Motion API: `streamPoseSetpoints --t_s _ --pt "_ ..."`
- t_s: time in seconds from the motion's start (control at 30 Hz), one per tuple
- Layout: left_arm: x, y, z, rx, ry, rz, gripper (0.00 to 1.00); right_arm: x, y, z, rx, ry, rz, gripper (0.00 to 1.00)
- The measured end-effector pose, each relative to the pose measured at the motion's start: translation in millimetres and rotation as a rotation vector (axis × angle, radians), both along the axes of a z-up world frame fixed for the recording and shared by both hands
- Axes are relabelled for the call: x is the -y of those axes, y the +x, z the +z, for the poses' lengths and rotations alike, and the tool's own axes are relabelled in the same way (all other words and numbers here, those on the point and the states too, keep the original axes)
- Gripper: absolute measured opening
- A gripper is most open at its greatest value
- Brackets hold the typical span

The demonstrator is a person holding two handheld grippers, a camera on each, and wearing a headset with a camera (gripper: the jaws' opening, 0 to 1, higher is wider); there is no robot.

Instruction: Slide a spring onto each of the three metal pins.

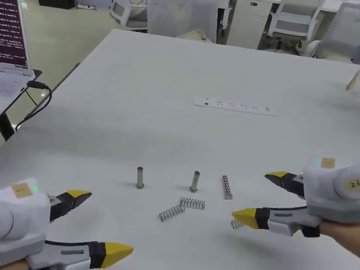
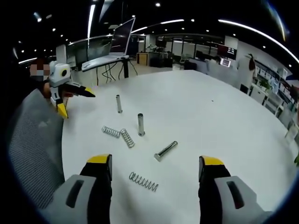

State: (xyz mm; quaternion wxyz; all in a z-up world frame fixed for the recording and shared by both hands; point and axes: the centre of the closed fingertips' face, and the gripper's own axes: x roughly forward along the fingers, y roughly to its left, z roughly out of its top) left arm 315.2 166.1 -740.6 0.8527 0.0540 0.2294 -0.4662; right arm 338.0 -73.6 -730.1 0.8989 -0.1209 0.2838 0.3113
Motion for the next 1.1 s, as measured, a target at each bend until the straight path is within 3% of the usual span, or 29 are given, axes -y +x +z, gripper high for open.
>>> streamPoseSetpoints --t_s 0.43,1.1 --pt "-1.5 1.4 -0.2 0.001 -0.004 0.008 0.82 -4.2 26.6 -4.6 -0.02 -0.02 -0.005 0.7" --pt "-0.4 1.1 0.7 0.0 -0.007 0.01 0.81 -1.4 56.2 -20.0 -0.092 -0.014 -0.117 0.58"
